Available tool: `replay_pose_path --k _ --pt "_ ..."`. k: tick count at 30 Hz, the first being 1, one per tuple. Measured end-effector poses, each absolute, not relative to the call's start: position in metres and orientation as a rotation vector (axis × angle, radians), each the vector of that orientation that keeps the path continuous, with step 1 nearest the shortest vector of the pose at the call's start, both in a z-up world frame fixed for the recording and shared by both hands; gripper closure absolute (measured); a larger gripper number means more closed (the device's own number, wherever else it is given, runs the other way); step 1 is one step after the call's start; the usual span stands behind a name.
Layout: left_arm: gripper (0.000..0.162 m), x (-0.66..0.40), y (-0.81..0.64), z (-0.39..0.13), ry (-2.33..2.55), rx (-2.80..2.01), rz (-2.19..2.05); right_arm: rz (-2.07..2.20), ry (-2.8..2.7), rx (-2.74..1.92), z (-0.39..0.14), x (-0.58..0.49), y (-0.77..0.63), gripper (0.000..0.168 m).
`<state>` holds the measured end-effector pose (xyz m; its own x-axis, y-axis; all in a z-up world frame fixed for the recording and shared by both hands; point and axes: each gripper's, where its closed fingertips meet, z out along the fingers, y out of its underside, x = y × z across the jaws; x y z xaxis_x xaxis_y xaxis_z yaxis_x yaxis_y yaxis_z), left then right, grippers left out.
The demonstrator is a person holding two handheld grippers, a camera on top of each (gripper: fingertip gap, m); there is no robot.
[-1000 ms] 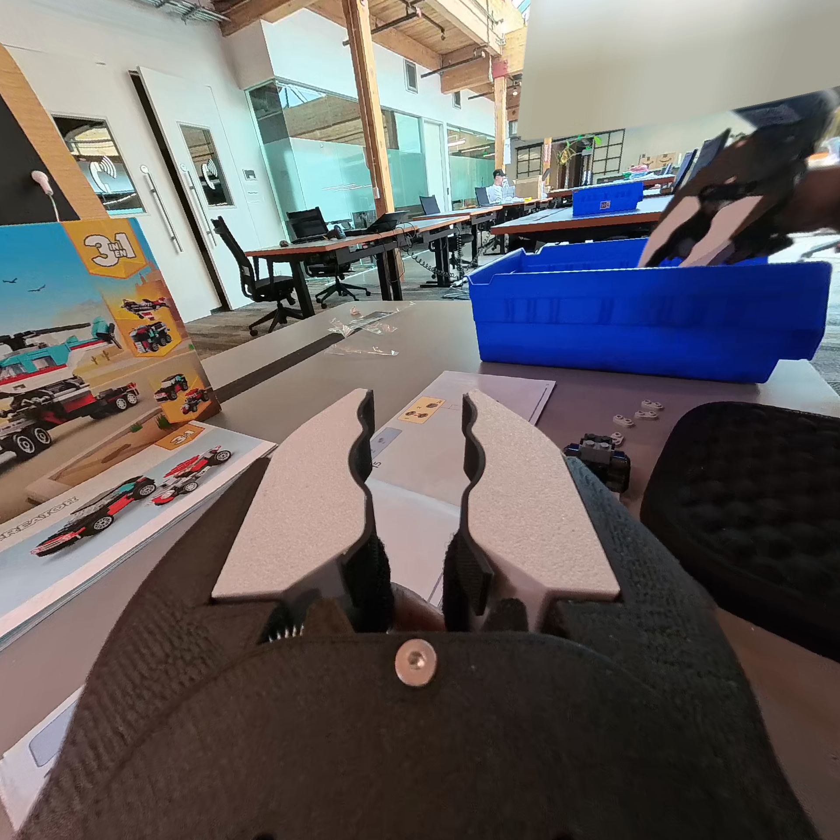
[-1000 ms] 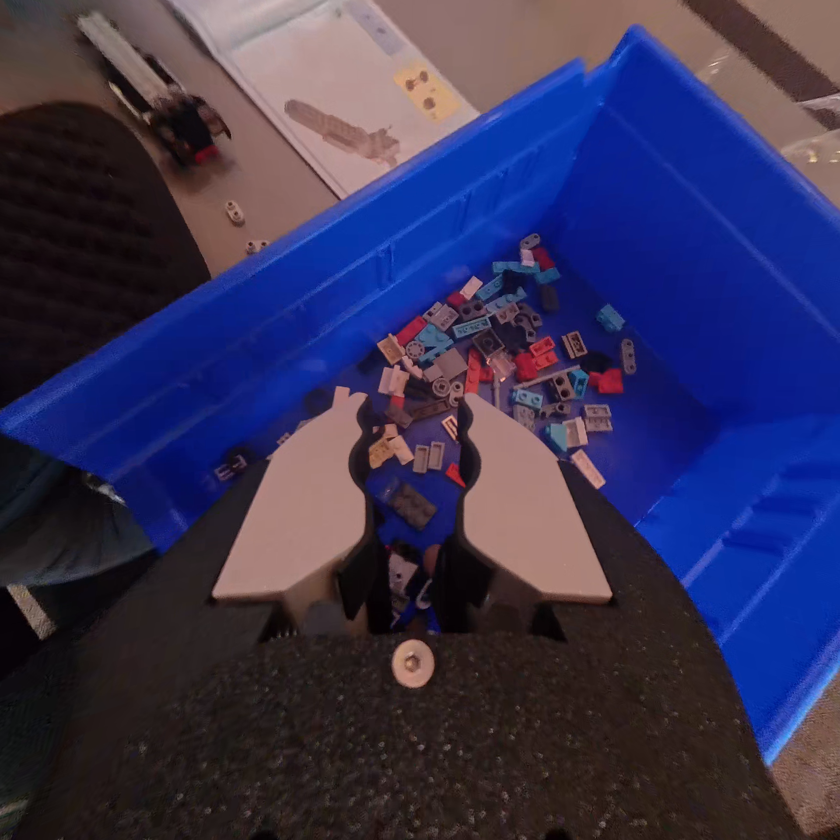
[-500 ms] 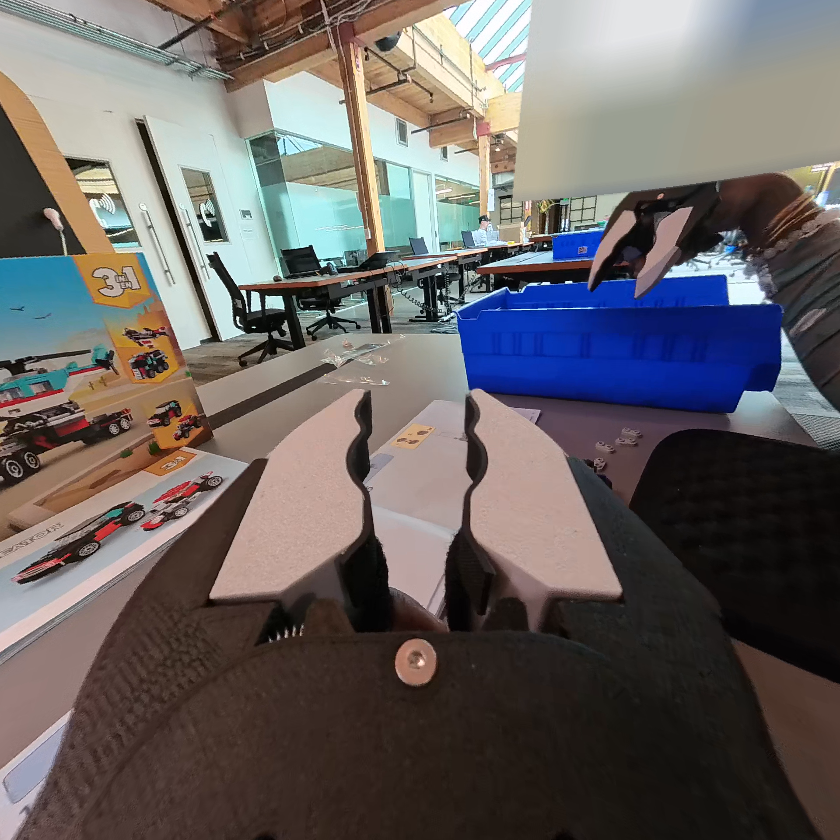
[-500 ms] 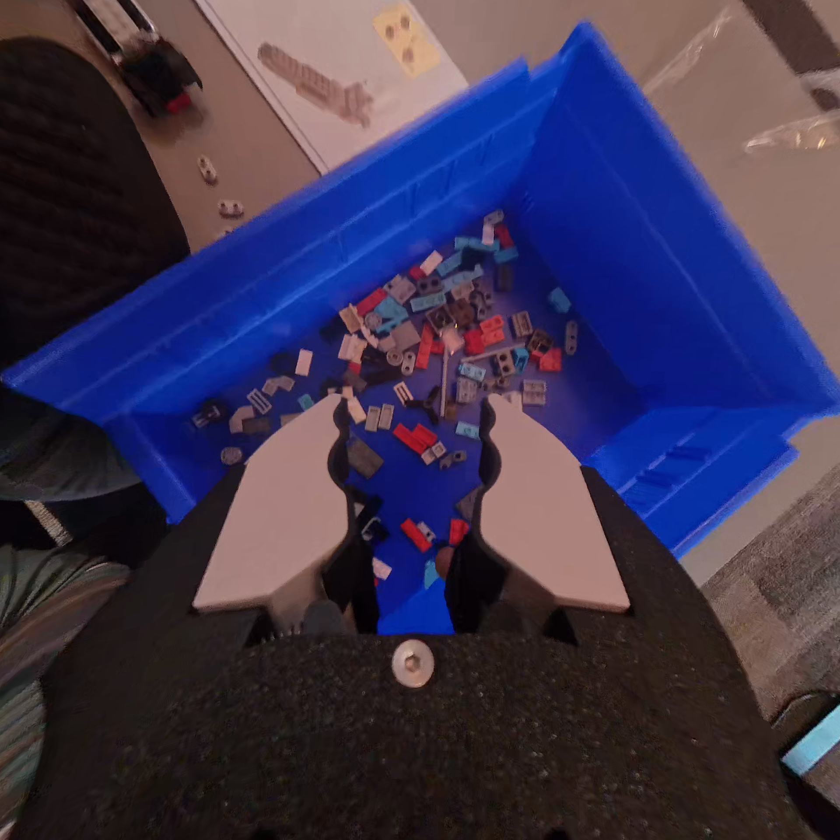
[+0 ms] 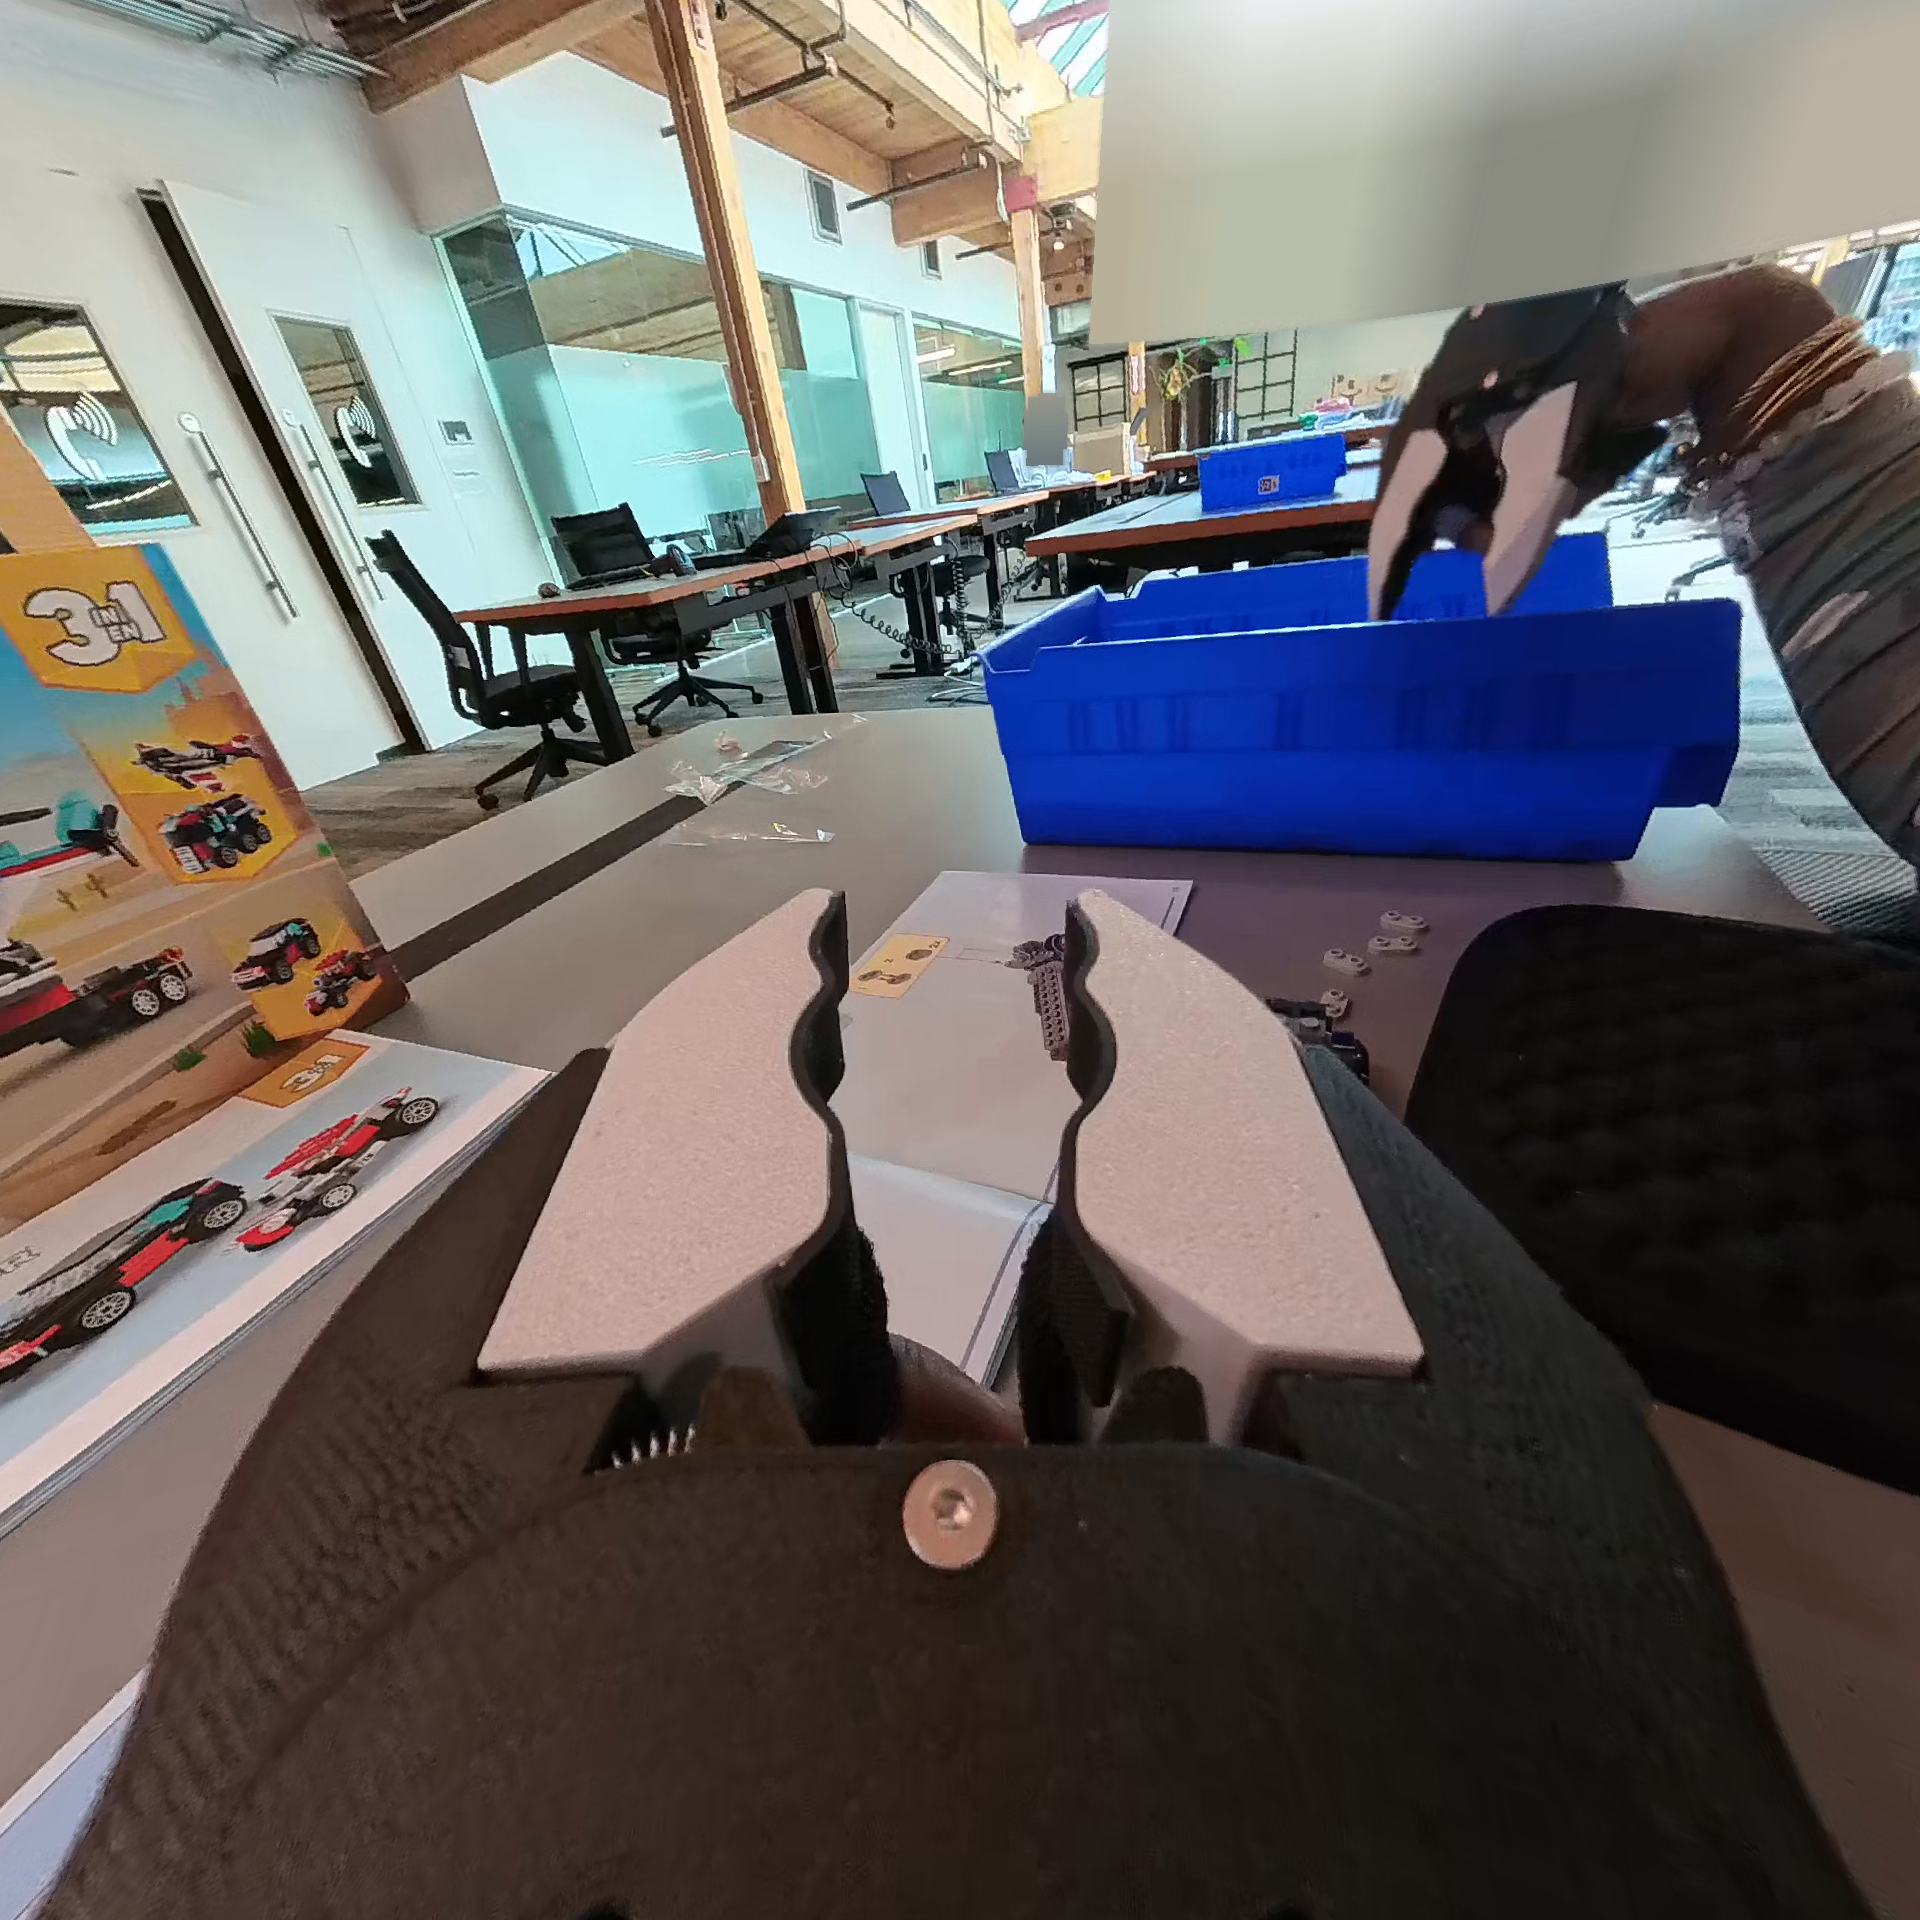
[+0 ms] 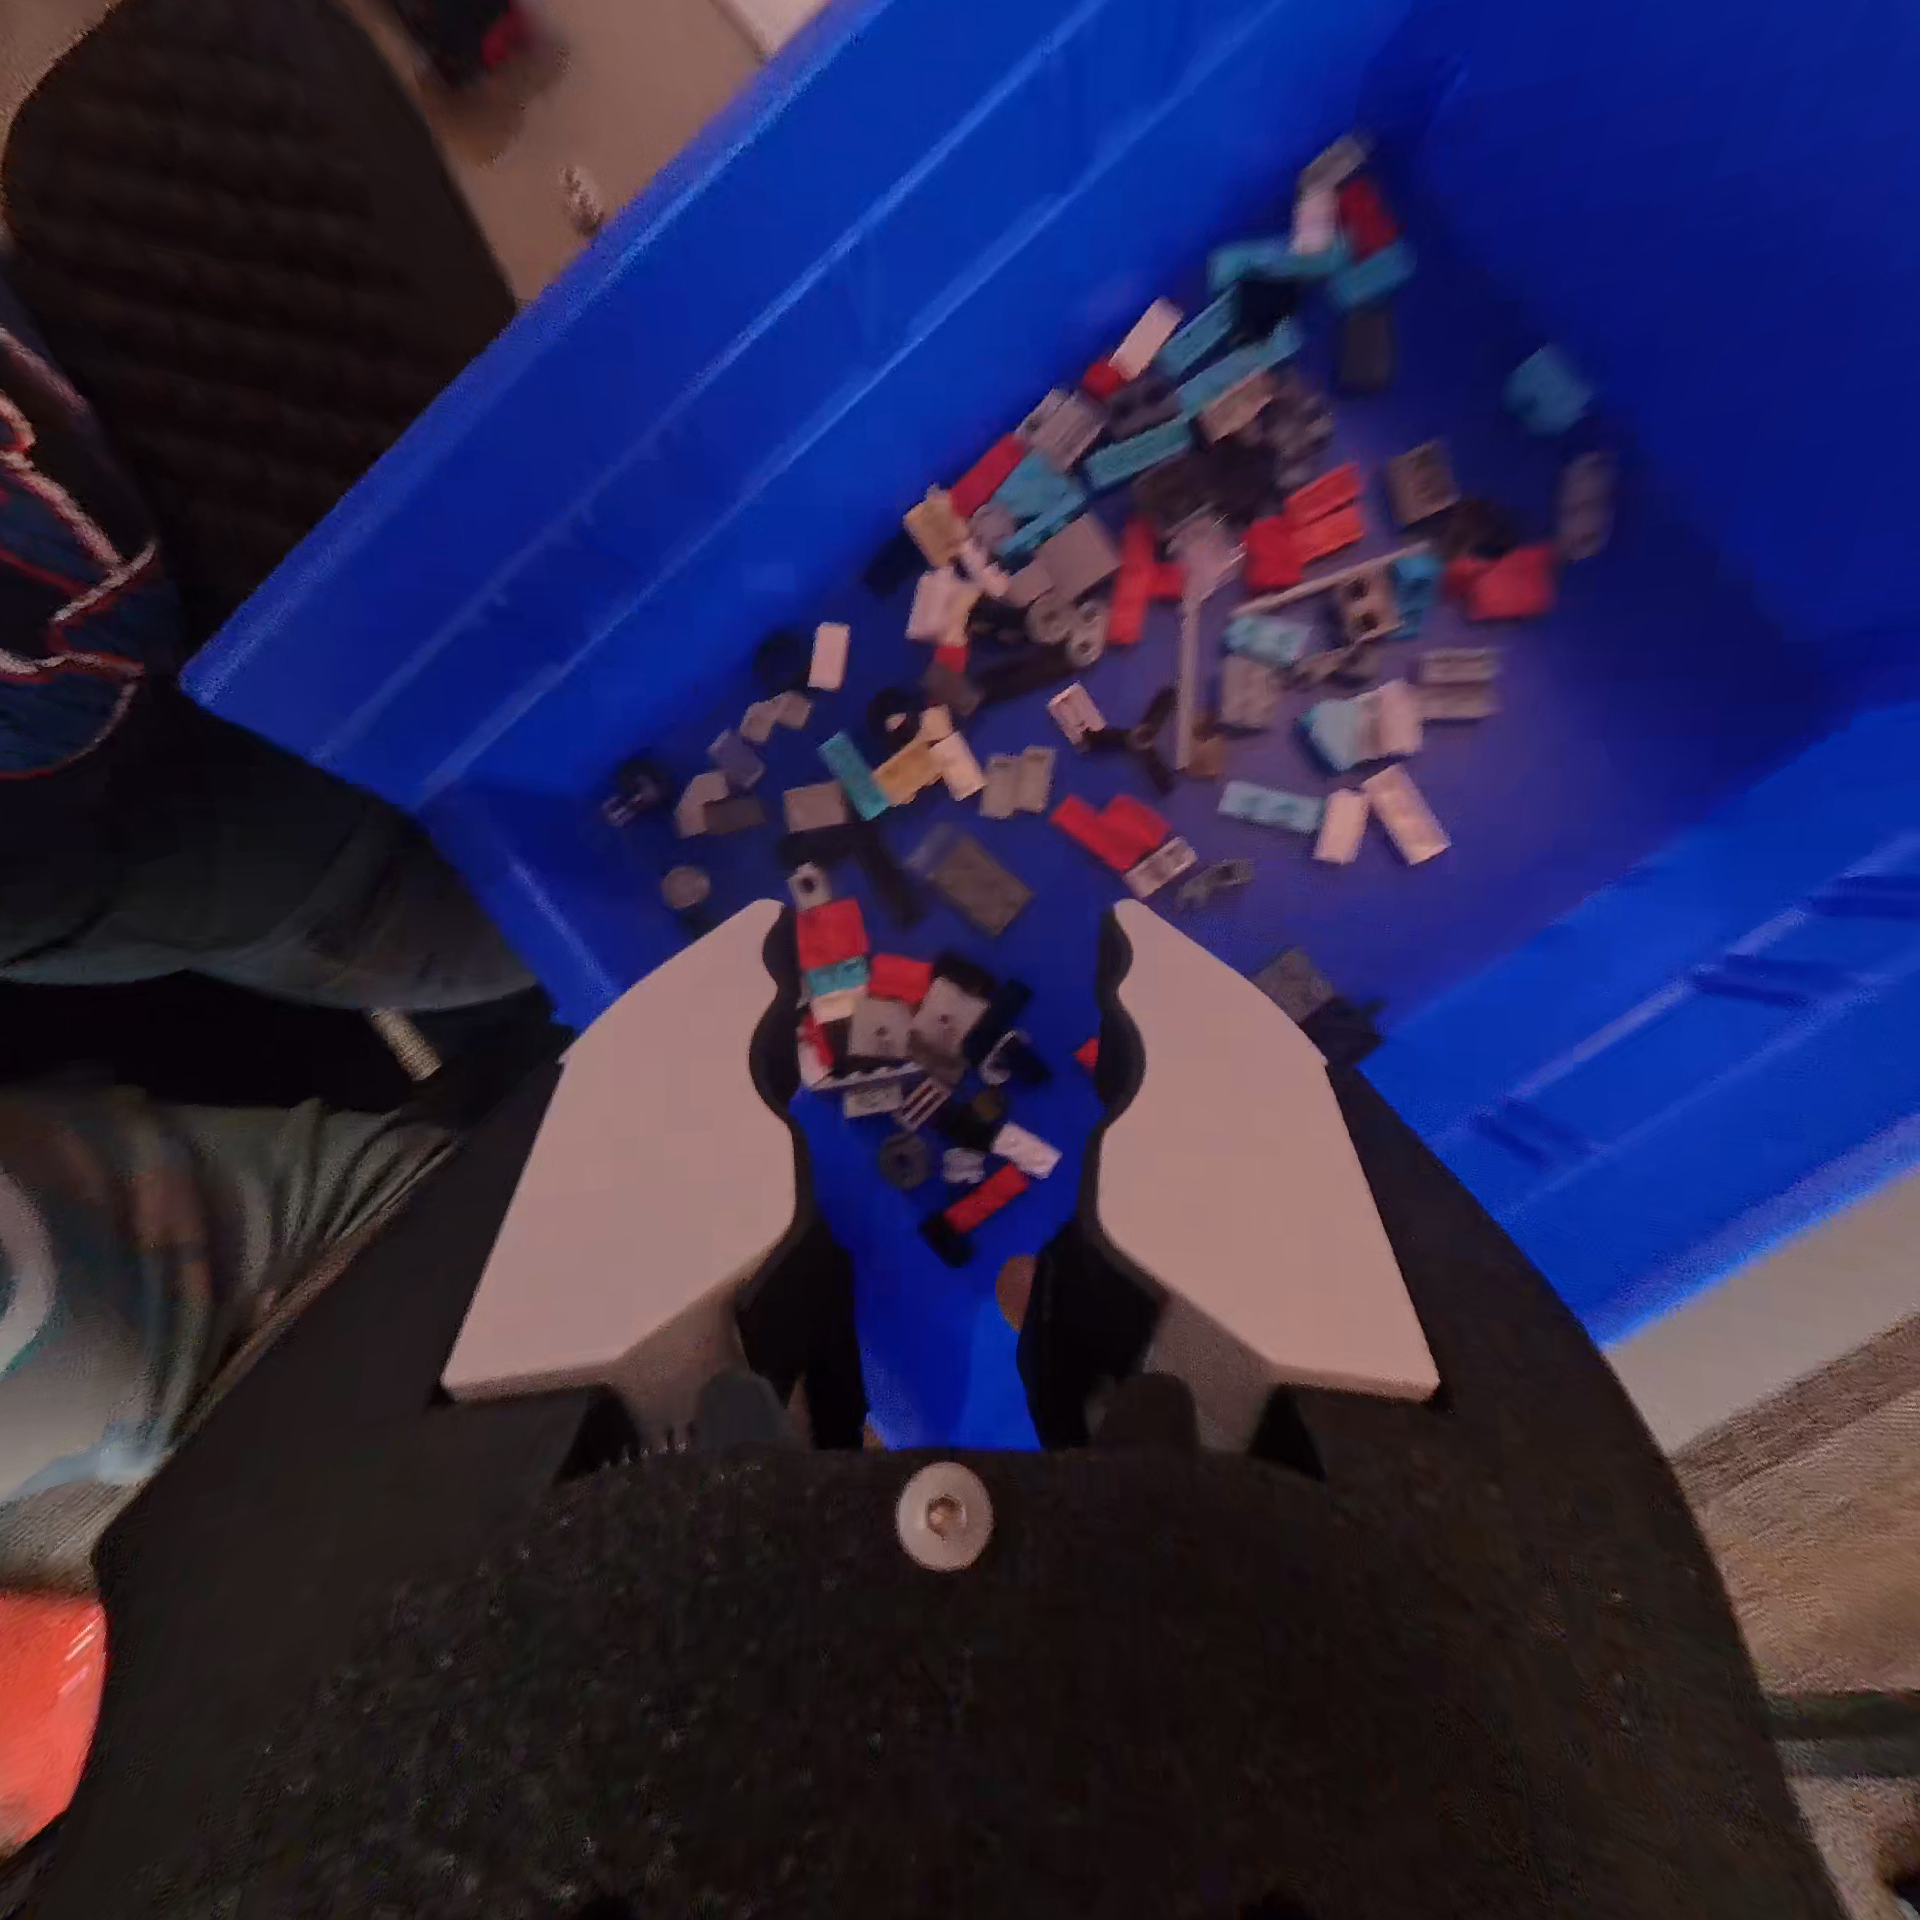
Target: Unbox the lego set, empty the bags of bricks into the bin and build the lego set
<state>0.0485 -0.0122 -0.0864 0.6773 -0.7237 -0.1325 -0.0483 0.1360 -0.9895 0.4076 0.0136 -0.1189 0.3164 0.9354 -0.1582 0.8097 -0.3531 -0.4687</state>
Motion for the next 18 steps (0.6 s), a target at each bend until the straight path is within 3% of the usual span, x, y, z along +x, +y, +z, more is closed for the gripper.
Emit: replay_pose_path --k 12,18 --pt "0.122 0.049 -0.012 -0.086 0.710 -1.366 -0.562 0.557 -1.520 -2.386 -0.124 0.414 0.016 0.108" --pt "0.122 0.050 -0.011 -0.088 0.710 -1.377 -0.567 0.197 -1.397 -2.094 -0.089 0.424 0.065 0.097"
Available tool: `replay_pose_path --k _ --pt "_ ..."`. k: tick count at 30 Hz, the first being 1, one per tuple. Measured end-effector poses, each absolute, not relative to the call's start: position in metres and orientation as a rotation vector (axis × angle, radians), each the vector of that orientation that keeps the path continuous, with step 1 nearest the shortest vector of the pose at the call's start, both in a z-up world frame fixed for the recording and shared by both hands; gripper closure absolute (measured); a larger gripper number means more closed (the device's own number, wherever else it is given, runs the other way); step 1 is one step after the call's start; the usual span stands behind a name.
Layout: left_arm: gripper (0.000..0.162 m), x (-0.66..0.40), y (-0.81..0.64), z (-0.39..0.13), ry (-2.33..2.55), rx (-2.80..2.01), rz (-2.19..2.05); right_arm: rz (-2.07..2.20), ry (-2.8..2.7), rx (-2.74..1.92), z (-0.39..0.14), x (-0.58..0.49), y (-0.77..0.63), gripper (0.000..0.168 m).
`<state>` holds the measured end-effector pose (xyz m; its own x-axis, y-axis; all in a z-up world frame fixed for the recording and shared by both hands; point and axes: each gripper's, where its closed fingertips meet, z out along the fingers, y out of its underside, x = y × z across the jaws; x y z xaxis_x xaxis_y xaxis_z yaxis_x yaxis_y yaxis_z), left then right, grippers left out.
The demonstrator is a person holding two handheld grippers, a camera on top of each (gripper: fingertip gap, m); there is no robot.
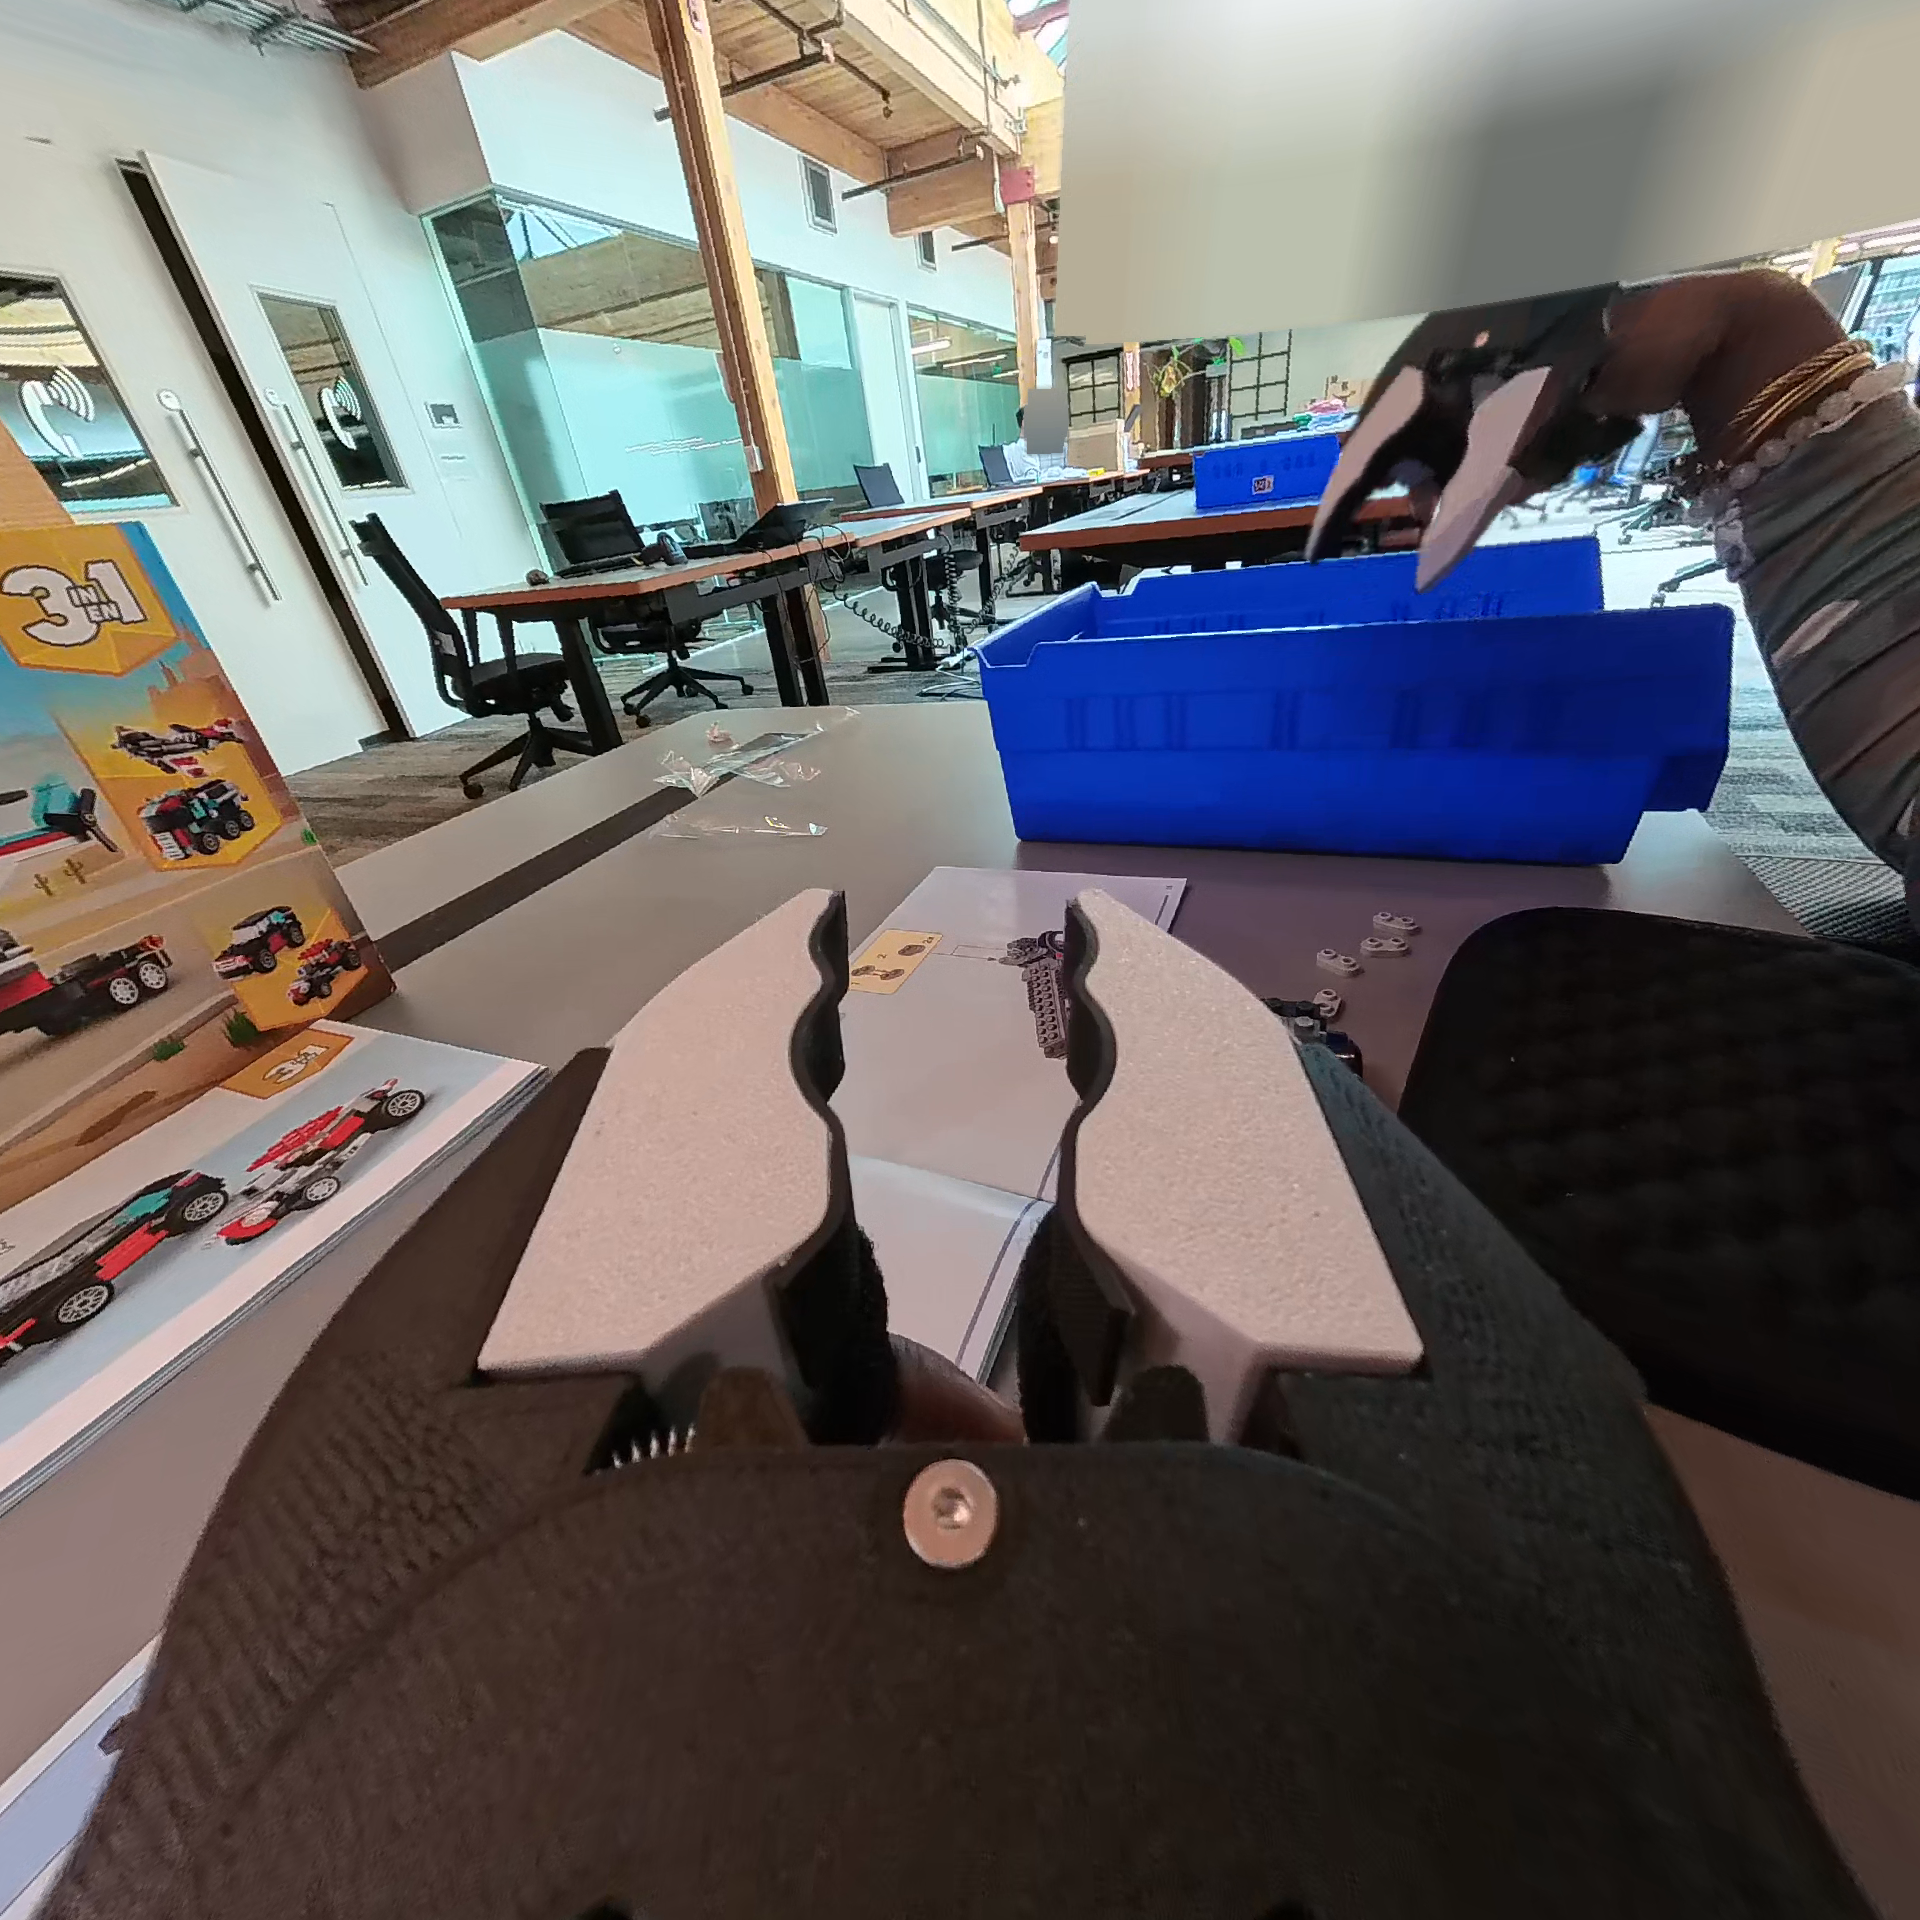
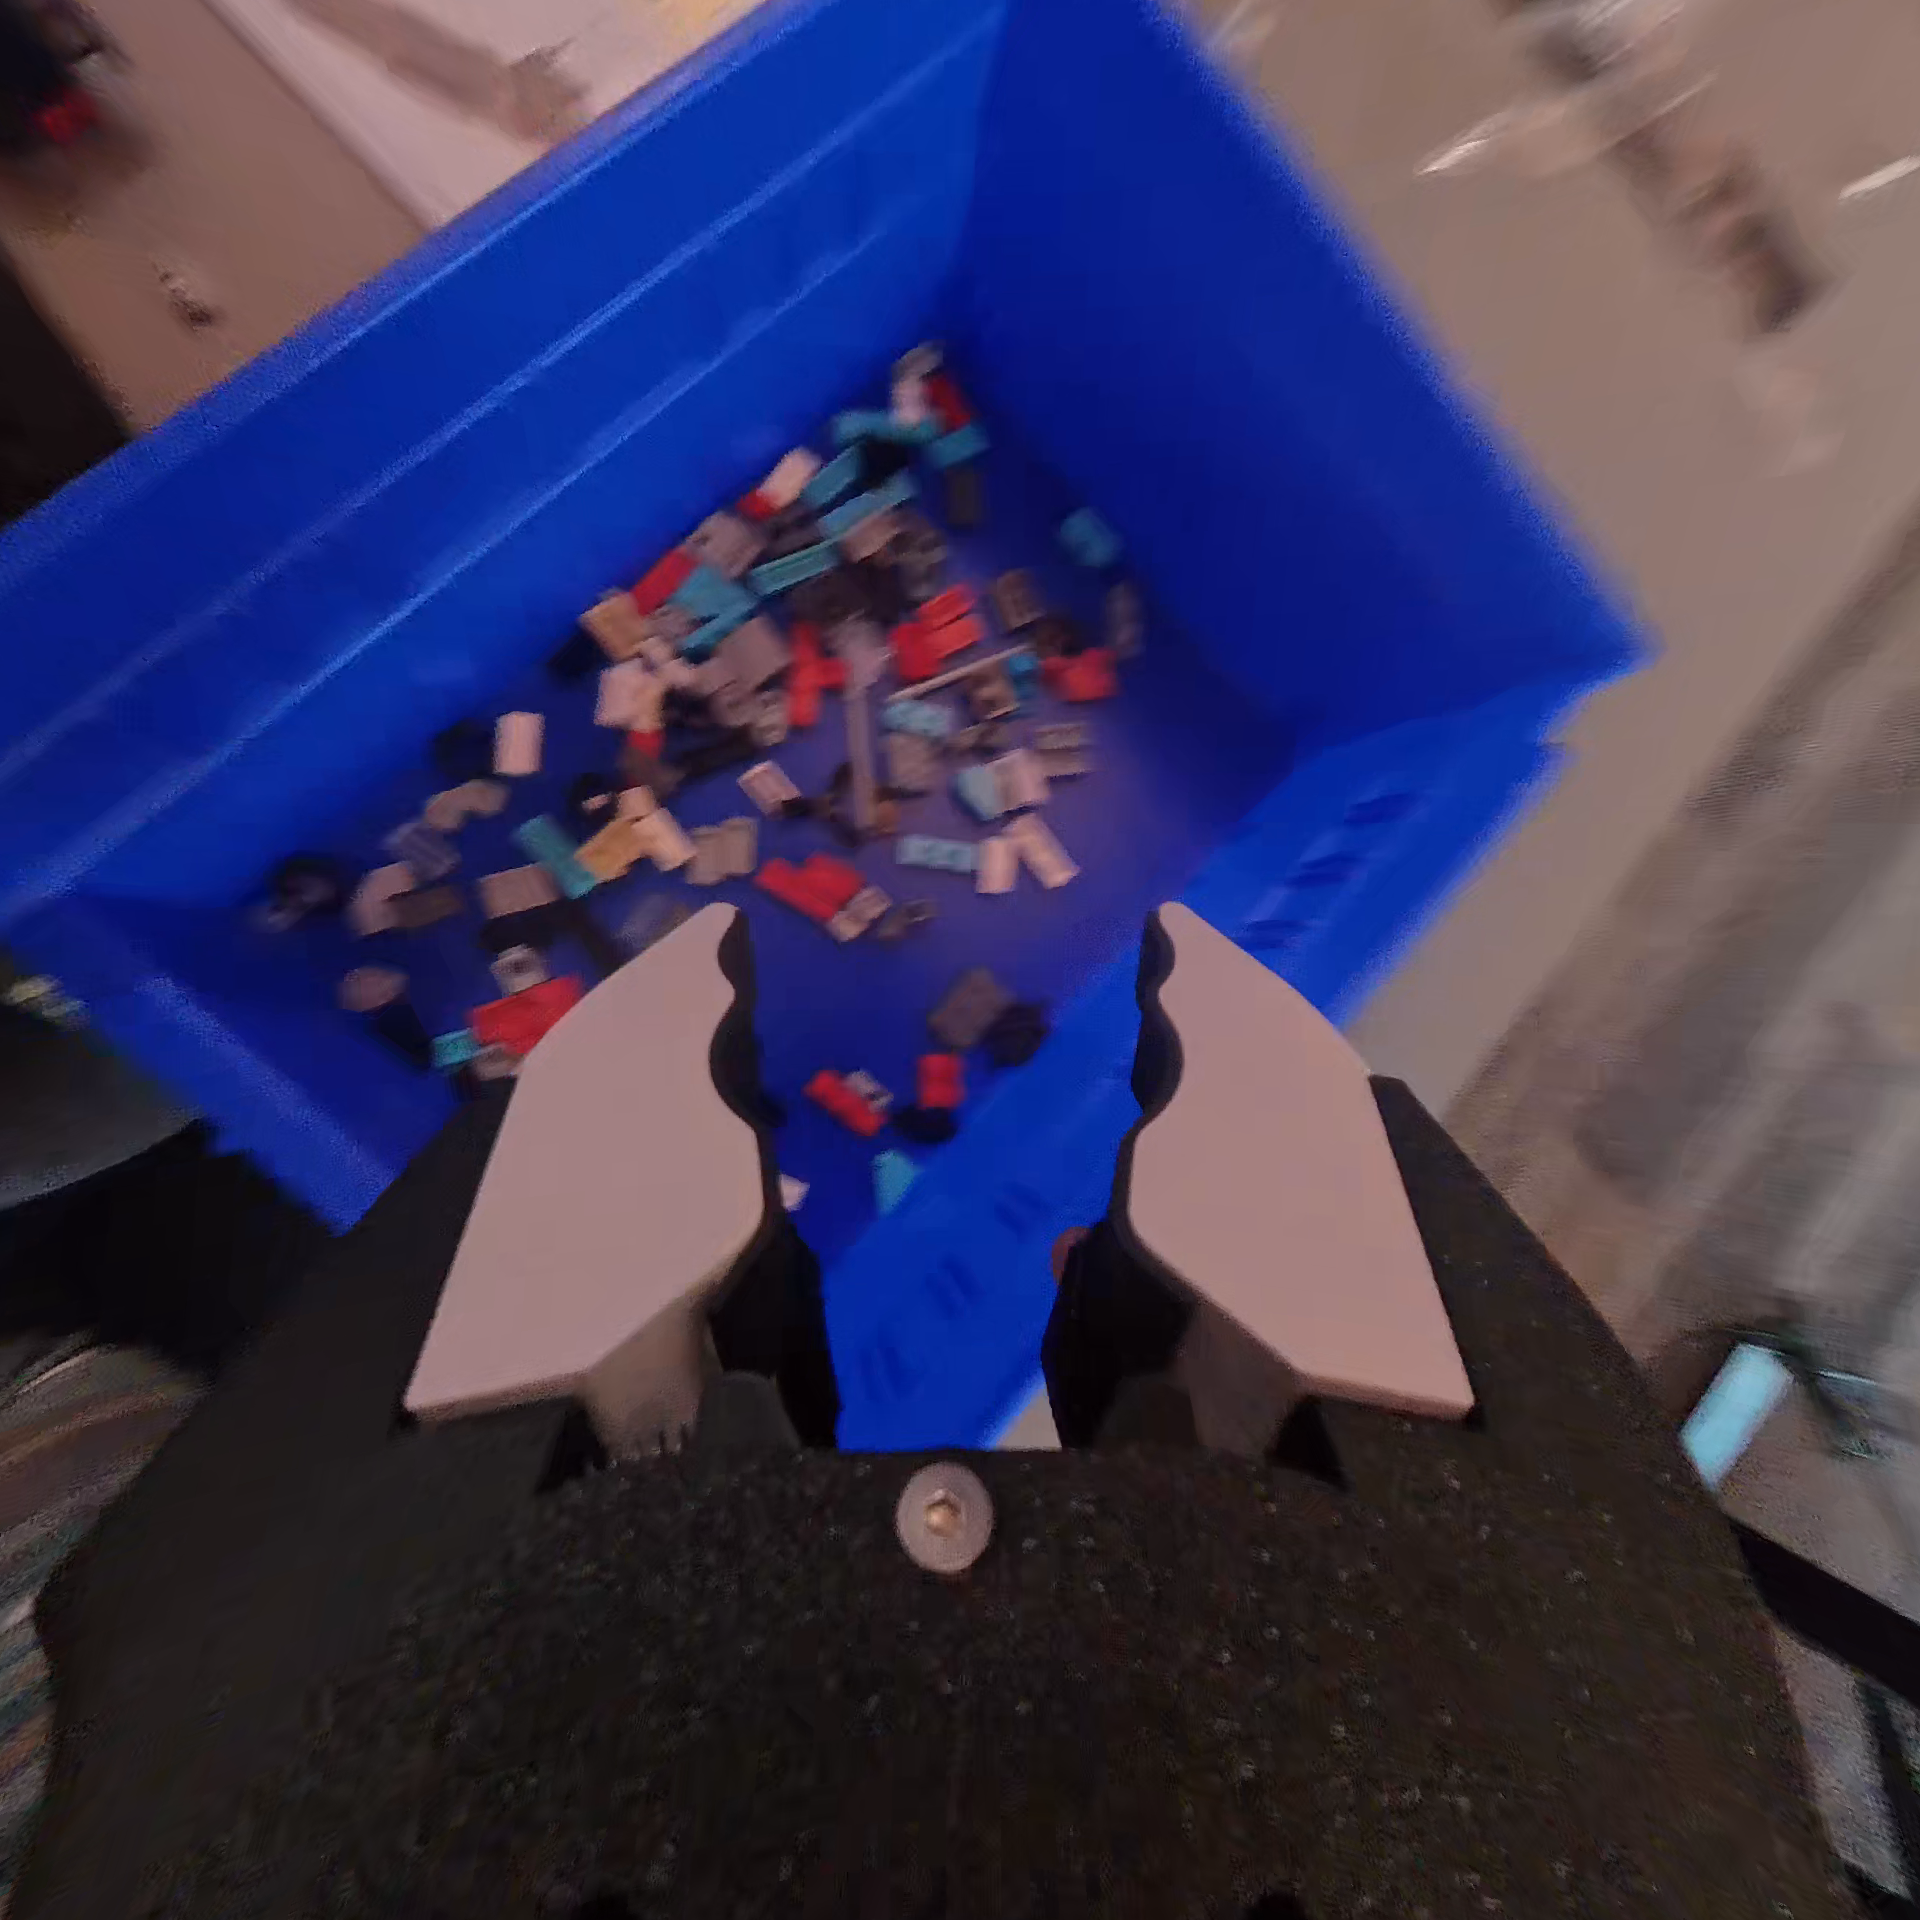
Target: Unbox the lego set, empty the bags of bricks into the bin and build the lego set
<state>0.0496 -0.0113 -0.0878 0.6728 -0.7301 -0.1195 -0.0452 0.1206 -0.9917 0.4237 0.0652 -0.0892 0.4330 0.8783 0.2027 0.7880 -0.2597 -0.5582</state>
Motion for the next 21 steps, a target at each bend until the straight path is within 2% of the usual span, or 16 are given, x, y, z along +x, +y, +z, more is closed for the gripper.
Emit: replay_pose_path --k 5,8,10,17,21 --pt "0.123 0.049 -0.011 -0.088 0.707 -1.383 -0.569 0.205 -1.347 -1.974 -0.071 0.428 0.066 0.091" --pt "0.123 0.050 -0.011 -0.089 0.710 -1.384 -0.575 0.267 -1.457 -1.946 -0.077 0.421 0.054 0.095" --pt "0.123 0.051 -0.011 -0.089 0.714 -1.385 -0.578 0.320 -1.505 -1.845 -0.071 0.410 0.050 0.105" --pt "0.122 0.050 -0.011 -0.088 0.708 -1.382 -0.571 0.367 -1.583 -1.789 -0.069 0.403 0.036 0.117" --pt "0.122 0.050 -0.010 -0.092 0.716 -1.403 -0.559 0.448 -1.635 -1.821 -0.075 0.398 0.026 0.136"
